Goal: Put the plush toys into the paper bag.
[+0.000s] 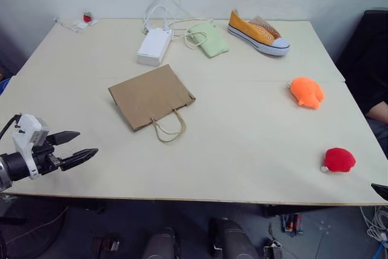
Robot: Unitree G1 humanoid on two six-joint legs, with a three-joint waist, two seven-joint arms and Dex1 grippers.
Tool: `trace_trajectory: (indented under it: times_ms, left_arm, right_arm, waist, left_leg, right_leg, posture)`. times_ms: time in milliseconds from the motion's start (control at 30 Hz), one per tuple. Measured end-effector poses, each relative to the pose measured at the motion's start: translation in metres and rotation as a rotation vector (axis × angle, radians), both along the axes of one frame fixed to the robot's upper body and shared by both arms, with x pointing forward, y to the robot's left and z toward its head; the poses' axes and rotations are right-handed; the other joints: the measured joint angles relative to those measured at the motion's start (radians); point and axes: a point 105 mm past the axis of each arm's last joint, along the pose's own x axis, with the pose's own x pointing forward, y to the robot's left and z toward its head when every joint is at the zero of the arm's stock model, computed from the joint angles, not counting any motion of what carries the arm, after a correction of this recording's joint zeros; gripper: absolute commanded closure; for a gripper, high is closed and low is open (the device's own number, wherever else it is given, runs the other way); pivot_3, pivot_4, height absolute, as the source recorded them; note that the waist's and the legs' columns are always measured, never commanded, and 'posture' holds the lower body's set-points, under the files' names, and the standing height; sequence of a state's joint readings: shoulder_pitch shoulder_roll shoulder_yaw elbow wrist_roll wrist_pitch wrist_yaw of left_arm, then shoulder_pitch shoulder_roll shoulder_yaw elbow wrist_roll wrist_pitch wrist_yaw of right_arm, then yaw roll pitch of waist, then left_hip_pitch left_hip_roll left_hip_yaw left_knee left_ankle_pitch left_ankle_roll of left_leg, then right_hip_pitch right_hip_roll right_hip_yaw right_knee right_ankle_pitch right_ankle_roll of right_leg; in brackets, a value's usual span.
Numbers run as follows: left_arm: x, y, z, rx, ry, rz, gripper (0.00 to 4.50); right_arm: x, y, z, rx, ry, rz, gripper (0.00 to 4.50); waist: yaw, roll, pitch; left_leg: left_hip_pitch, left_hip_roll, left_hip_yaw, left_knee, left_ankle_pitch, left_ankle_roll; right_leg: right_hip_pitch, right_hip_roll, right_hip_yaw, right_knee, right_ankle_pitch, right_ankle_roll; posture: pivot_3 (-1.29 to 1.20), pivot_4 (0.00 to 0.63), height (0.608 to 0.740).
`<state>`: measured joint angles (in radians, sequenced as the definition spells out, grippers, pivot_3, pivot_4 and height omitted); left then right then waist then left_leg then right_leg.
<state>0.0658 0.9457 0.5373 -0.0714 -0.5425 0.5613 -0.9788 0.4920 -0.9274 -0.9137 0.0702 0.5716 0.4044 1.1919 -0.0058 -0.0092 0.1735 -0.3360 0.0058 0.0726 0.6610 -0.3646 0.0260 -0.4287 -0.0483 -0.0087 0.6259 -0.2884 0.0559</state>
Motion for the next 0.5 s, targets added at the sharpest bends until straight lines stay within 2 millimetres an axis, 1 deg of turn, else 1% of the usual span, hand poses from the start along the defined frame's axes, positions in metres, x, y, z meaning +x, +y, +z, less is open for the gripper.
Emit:
trace_trajectory:
  times_ms: [167,333,500]
  left_arm:
    - [0.000,-0.002,-0.001,0.020,-0.012,-0.023,0.00]
    - [0.001,-0.006,-0.008,0.060,-0.007,-0.041,0.00]
    - [0.002,-0.007,-0.008,0.062,-0.011,-0.042,0.00]
  right_arm:
    - [0.003,0.000,0.002,0.003,-0.013,-0.006,0.01]
    - [0.016,-0.001,0.013,-0.020,-0.091,-0.021,0.01]
    - [0.016,-0.001,0.014,-0.019,-0.095,-0.019,0.01]
  waist:
    - [0.002,0.000,0.000]
    - [0.001,0.000,0.000]
    - [0.003,0.000,0.000]
  left_leg:
    - [0.000,0.000,0.000,0.000,0.000,0.000]
    - [0.000,0.000,0.000,0.000,0.000,0.000]
    - [0.000,0.000,0.000,0.000,0.000,0.000]
  right_leg:
    - [0.000,0.000,0.000,0.000,0.000,0.000]
    - [0.000,0.000,0.000,0.000,0.000,0.000]
    - [0.000,0.000,0.000,0.000,0.000,0.000]
  posture:
    - [0.00,0.150,0.740]
    - [0.00,0.150,0.740]
    - [0.00,0.150,0.740]
